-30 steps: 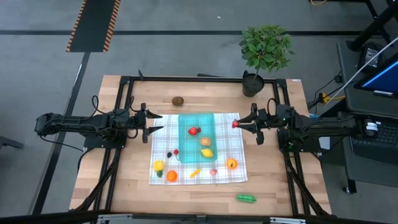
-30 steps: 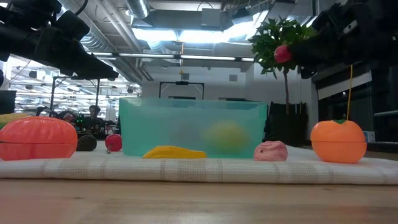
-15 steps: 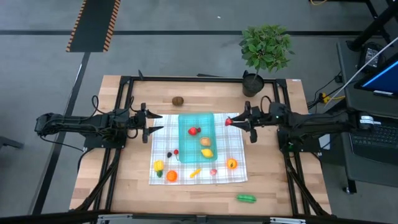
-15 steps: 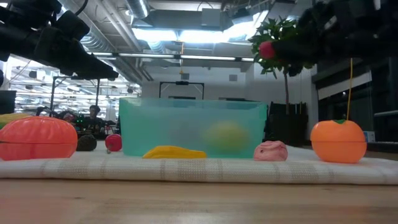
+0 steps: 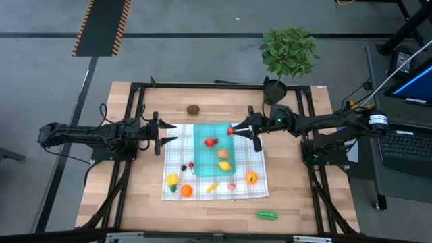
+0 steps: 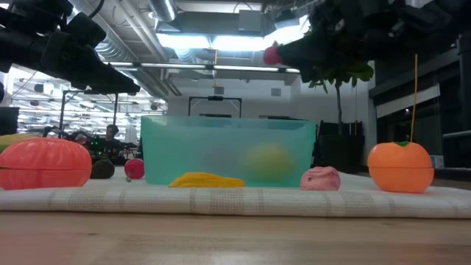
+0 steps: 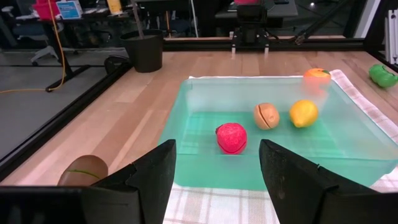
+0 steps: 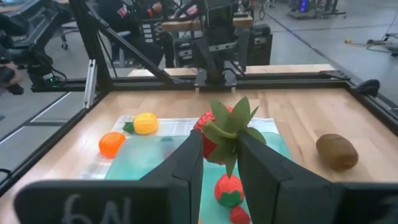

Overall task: Pick and placing Produce into tupperware
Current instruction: Put the strawberry into the blue bin

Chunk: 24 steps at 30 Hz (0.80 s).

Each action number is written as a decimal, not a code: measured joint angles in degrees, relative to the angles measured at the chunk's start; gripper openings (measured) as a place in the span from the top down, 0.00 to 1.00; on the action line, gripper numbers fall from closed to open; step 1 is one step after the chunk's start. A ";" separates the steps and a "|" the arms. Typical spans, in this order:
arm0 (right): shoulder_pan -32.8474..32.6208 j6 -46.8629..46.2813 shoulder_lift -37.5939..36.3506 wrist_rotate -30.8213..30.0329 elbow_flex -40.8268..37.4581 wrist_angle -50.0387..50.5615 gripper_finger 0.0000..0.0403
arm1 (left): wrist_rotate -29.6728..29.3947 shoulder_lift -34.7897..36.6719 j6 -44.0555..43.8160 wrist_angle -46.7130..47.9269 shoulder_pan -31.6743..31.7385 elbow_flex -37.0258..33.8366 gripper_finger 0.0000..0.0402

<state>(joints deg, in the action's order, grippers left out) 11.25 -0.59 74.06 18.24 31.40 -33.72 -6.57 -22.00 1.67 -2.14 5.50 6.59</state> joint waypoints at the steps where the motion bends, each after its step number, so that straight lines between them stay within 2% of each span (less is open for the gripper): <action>1: 0.00 0.30 1.07 0.60 0.84 0.05 0.78 | 0.01 0.00 0.00 0.01 -0.01 0.00 0.44; 4: 0.00 0.71 3.79 1.35 3.96 3.62 0.78 | 0.01 0.00 0.01 0.01 0.01 0.00 0.44; 17: -0.13 5.25 14.13 1.51 24.25 38.90 0.78 | 0.01 0.00 0.05 0.01 0.00 0.00 0.44; 20: -0.13 6.85 17.46 1.50 27.32 42.97 0.78 | -0.01 0.00 0.05 0.01 -0.01 0.00 0.44; 24: -0.13 8.17 20.76 1.50 29.64 43.10 0.78 | 0.01 0.00 0.05 0.01 -0.01 0.00 0.44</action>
<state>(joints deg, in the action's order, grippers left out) 11.11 7.58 94.82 19.75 61.04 9.37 -6.57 -22.00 1.72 -2.13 5.50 6.59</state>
